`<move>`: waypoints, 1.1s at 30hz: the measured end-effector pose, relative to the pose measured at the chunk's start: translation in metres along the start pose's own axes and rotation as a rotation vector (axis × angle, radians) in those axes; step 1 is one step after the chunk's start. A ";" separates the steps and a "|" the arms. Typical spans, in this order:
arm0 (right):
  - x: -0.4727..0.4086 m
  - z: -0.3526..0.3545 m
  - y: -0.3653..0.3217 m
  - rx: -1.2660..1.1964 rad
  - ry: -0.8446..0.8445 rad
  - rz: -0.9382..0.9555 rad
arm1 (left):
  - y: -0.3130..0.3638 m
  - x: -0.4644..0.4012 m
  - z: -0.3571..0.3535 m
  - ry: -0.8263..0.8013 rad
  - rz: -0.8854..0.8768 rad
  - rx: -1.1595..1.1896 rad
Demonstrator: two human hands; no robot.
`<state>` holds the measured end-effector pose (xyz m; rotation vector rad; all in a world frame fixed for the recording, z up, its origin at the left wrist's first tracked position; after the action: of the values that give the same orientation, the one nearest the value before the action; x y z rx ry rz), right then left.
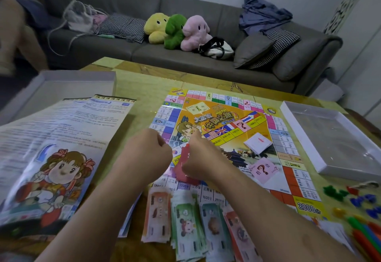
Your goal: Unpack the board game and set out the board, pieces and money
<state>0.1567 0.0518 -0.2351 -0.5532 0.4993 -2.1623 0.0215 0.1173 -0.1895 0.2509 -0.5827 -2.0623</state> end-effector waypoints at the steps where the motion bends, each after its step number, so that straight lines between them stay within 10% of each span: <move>1: -0.001 0.001 0.001 -0.007 0.002 -0.001 | -0.001 0.000 0.001 0.000 0.002 0.003; 17: 0.005 0.058 0.010 -0.511 -0.071 0.000 | 0.004 -0.010 -0.003 -0.041 -0.022 0.340; 22: 0.039 0.076 -0.007 -0.713 -0.168 0.161 | 0.042 0.015 -0.053 -0.659 0.075 0.926; 33: 0.119 0.065 0.016 -0.219 0.069 0.409 | 0.074 0.035 -0.095 -0.656 -0.004 0.872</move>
<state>0.1353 -0.0627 -0.1646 -0.4485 0.8185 -1.7516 0.0960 0.0257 -0.2328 0.0565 -1.8712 -1.7502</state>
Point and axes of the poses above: each hand's wrist, its own x-axis away from the middle knuckle, its own z-axis out of the back of the hand, y = z × x, the point moved 9 cm from there along -x, towards the middle knuckle, and after that the axes turned 12 degrees about -x, right-handed, at the moved point
